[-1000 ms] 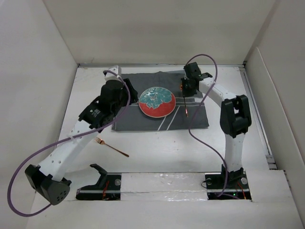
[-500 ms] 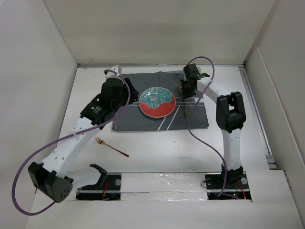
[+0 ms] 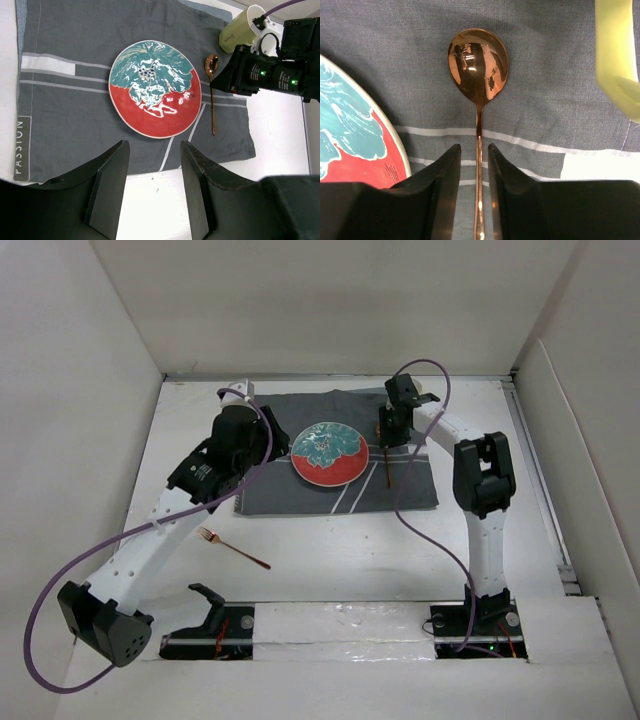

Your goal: Set the dinner table for one person

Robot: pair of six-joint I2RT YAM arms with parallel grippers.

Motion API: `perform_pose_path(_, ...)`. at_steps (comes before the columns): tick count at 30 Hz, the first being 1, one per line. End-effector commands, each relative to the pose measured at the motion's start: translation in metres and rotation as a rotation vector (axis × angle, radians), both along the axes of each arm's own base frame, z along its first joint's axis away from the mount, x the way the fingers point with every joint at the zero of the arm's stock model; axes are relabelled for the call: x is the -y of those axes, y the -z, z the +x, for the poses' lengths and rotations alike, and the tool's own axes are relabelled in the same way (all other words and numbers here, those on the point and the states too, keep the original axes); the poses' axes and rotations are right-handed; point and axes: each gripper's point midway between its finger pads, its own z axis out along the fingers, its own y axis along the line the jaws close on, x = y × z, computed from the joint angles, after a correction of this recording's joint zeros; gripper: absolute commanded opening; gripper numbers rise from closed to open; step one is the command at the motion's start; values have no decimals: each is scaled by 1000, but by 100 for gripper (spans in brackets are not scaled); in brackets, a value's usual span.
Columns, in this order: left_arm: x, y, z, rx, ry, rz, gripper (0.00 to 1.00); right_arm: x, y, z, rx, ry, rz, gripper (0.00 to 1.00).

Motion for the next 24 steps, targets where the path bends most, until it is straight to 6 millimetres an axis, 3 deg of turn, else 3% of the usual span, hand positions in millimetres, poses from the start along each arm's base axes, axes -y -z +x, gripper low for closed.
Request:
perform_pose_path(1, -4, -20, -3, 53, 2, -3, 42, -12, -61, 11, 131, -8, 51, 36)
perform_pose_path(3, -5, -38, -3, 87, 13, 9, 41, -16, -81, 6, 161, -19, 60, 38)
perform_pose_path(5, -7, -54, -2, 120, 19, 20, 37, -30, -114, -11, 209, -56, 81, 24)
perform_pose_path(6, -7, -74, -3, 161, 32, 18, 32, -40, -123, -21, 223, -83, 99, 16)
perform_pose_path(7, -7, -85, -4, 185, 40, 15, 26, -61, -136, -30, 255, -142, 159, 8)
perform_pose_path(8, -8, -96, -6, 207, 47, 10, 15, -90, -141, -63, 260, -230, 192, 0)
perform_pose_path(11, -12, -138, -16, 284, 57, -31, 2, -146, -149, -111, 285, -377, 264, 0)
perform_pose_path(12, -15, -153, -21, 311, 54, -46, 1, -177, -139, -144, 259, -457, 268, 0)
perform_pose_path(14, -22, -172, -31, 345, 43, -72, 0, -209, -138, -171, 260, -501, 299, 0)
perform_pose_path(15, -27, -184, -37, 365, 34, -84, 0, -237, -134, -202, 249, -576, 316, 0)
perform_pose_path(17, -36, -202, -51, 397, 23, -118, 4, -271, -136, -226, 266, -641, 353, 0)
perform_pose_path(18, -41, -213, -59, 415, 19, -134, 7, -286, -120, -238, 244, -675, 337, 5)
perform_pose_path(19, -46, -221, -67, 431, 15, -149, 10, -309, -127, -256, 267, -729, 333, 11)
perform_pose_path(20, -49, -225, -73, 438, 14, -162, 17, -319, -121, -263, 262, -751, 317, 25)
perform_pose_path(22, -59, -232, -89, 455, 5, -179, 23, -347, -106, -280, 252, -814, 273, 39)
perform_pose_path(23, -62, -232, -92, 453, 2, -181, 28, -355, -100, -285, 248, -832, 261, 51)
perform_pose_path(24, -67, -227, -97, 438, -12, -174, 30, -363, -94, -289, 250, -846, 254, 54)
